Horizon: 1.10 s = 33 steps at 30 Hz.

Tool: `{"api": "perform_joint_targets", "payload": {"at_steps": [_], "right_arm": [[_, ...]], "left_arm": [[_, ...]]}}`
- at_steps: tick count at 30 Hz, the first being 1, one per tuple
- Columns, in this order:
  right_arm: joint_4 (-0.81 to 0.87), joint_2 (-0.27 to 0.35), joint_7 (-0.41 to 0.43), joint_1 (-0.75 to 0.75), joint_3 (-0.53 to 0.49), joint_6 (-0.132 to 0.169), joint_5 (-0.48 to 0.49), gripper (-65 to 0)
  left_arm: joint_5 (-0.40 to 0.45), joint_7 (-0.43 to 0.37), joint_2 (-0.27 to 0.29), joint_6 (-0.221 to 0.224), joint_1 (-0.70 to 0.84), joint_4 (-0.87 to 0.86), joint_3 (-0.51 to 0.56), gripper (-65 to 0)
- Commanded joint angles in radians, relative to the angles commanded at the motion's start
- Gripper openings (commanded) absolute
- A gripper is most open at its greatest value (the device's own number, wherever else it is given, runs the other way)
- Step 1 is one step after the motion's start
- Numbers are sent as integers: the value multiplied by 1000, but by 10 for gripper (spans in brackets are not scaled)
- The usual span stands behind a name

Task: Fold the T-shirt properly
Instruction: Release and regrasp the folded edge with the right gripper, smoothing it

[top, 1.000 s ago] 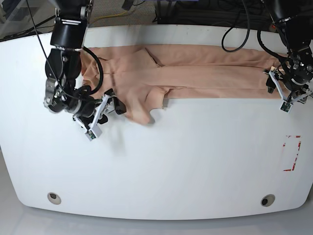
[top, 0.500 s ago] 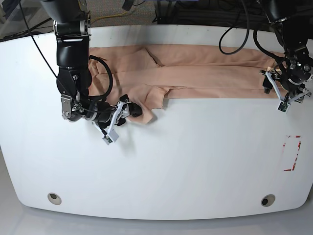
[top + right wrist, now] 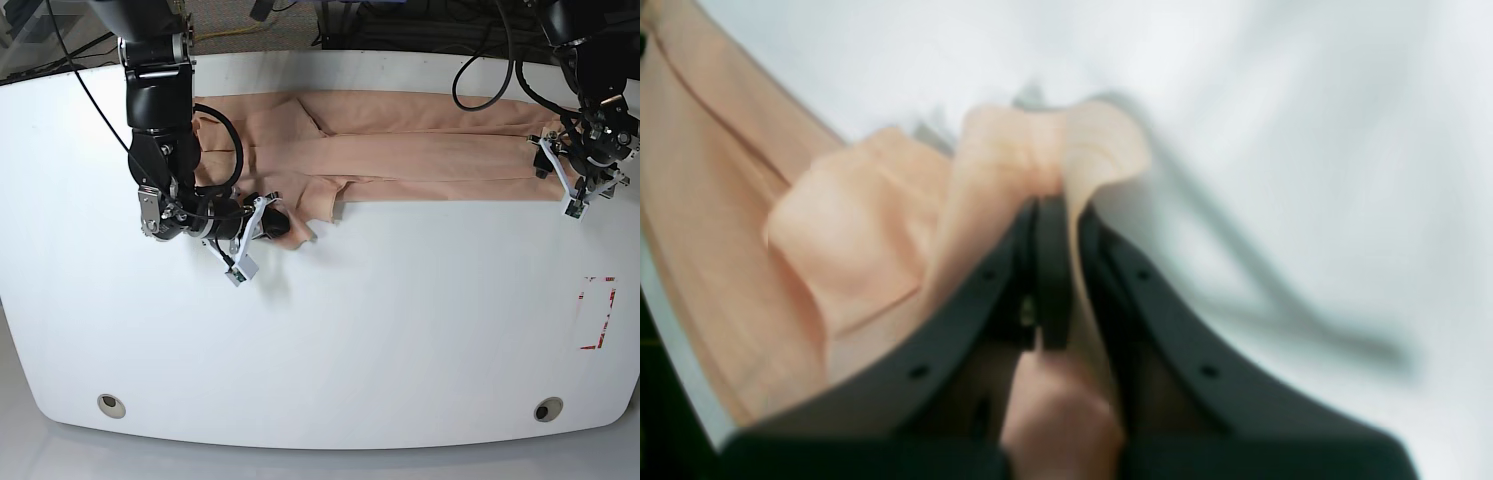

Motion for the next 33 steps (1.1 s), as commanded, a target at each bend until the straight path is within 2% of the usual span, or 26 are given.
{"api": "perform_joint_targets", "payload": {"at_steps": [2,7,16,24,29,33], "right_arm": [[87,0,-8,-23,2,-5,2,-650],[239,12,-106,-52,2,-2,2,-650],[411,54,-109,-201,11,0,8,-650],[459,98,-115,-354,199,0,170,-650],[459,107,-117,-450,308,-2,265,-650],[459,104,-117,-506,367,-6,287,-650]], "left_arm": [[0,0,-2,0,2,-12,-2,-243],[0,-2,-2,0,5,-34,-2,-243],[0,-3,-2,0,5,-35,-2,-243],[0,-3,-2,0,6,-35,-2,-243],[0,-3,-21,0,6,-35,-2,-243],[0,-3,-23,0,6,-35,-2,-243]]}}
